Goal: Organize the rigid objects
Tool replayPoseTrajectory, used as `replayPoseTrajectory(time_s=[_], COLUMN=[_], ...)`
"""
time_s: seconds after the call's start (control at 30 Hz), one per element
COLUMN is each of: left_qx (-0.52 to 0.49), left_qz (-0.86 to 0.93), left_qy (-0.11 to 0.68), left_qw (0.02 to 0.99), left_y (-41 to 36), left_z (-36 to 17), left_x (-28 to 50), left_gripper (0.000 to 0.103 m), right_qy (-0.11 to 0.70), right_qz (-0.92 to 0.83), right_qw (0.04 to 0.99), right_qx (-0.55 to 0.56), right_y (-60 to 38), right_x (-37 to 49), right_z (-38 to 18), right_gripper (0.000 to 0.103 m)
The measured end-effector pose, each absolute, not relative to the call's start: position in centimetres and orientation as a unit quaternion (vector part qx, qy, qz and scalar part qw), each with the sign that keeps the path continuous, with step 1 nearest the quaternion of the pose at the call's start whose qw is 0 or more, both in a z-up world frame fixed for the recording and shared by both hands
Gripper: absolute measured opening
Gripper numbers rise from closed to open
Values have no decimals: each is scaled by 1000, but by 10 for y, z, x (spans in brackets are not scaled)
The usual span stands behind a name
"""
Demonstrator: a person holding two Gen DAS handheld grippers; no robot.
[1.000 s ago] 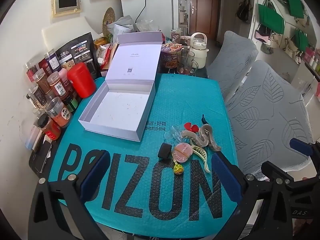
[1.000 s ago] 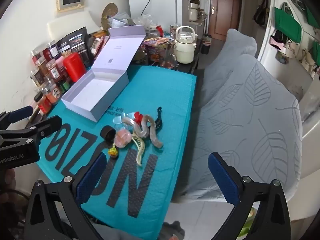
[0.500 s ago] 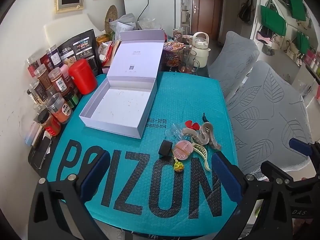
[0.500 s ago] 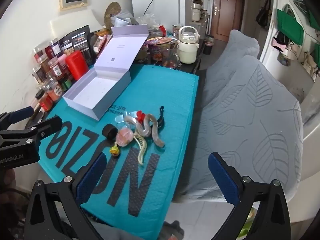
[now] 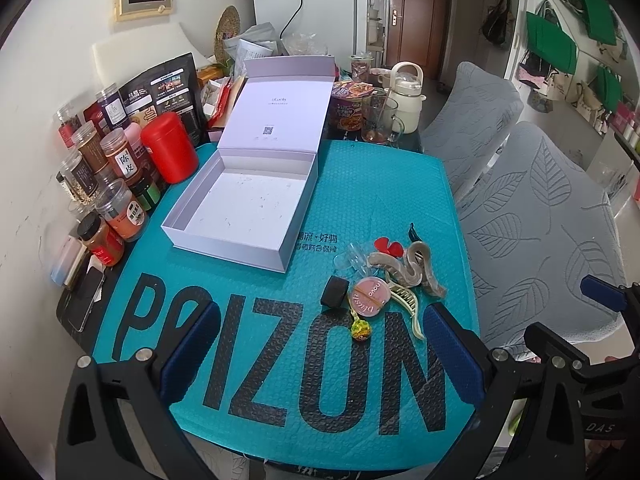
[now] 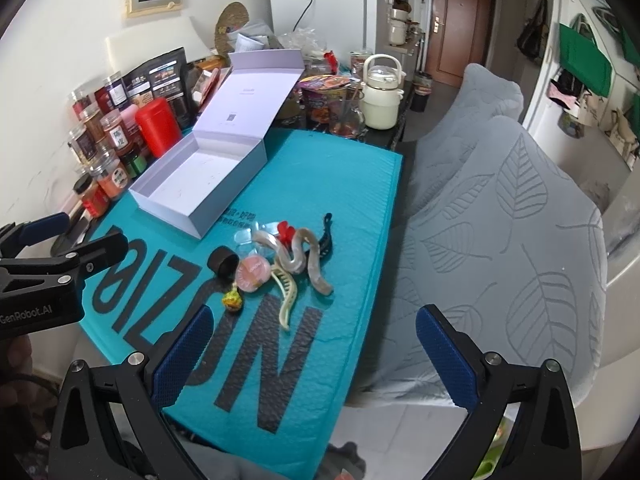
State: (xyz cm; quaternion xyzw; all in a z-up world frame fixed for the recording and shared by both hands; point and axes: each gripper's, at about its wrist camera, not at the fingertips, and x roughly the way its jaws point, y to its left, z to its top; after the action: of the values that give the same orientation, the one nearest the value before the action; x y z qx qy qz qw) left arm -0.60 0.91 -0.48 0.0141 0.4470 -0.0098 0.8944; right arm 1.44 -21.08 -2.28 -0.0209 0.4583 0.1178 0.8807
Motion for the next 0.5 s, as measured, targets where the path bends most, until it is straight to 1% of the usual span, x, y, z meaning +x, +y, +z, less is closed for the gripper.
replayPoseTrajectory(time_s=[0.5], left_qx=[11], left_qz=[-8], left_qy=[452], left_qw=[892], left_y=[11], left_z=[-10], left_x=[-7], left_gripper=[103], right_qy=[459], right_qz=[120], right_qw=[880], right_qx=[-19], right_y=[-209], right_x=[13], right_z=[-25], right_gripper=[103])
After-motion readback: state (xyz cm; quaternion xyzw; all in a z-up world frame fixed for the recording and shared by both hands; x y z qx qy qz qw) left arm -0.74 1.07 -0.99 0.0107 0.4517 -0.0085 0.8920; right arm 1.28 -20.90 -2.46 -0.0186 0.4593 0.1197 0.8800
